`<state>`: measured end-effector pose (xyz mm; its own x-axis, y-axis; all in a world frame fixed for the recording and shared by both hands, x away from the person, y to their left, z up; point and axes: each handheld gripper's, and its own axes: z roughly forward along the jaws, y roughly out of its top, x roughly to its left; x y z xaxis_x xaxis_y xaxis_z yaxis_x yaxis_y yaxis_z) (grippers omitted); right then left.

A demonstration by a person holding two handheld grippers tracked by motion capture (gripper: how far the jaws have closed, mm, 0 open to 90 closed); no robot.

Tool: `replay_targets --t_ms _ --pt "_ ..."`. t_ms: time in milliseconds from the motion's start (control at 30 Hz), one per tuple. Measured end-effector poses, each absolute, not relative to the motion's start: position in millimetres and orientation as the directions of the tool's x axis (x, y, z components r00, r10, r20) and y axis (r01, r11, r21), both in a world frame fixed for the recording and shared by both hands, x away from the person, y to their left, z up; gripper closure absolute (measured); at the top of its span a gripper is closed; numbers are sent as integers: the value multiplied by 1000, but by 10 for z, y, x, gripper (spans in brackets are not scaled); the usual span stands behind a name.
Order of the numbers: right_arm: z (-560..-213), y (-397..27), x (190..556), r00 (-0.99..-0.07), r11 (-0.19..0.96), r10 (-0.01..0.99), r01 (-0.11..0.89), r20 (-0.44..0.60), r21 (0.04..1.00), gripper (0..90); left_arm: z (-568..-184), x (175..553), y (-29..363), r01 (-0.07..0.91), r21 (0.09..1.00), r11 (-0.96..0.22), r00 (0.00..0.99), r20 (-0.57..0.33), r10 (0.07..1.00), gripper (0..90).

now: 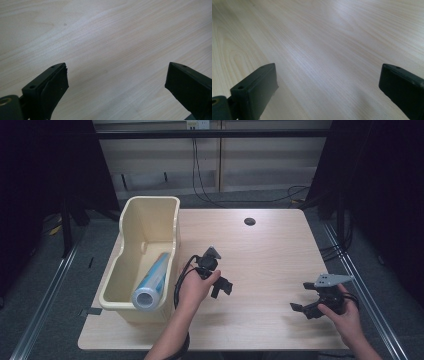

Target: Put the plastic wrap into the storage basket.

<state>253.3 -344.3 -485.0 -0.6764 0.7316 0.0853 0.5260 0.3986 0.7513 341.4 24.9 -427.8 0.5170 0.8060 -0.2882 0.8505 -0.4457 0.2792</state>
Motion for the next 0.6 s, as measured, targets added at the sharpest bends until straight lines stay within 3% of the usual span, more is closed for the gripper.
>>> replay_targets --t_ms 600 --pt "-5010 -3352 2560 -693 453 717 546 75 705 16 -4465 3332 313 827 309 -470 553 -295 779 38"
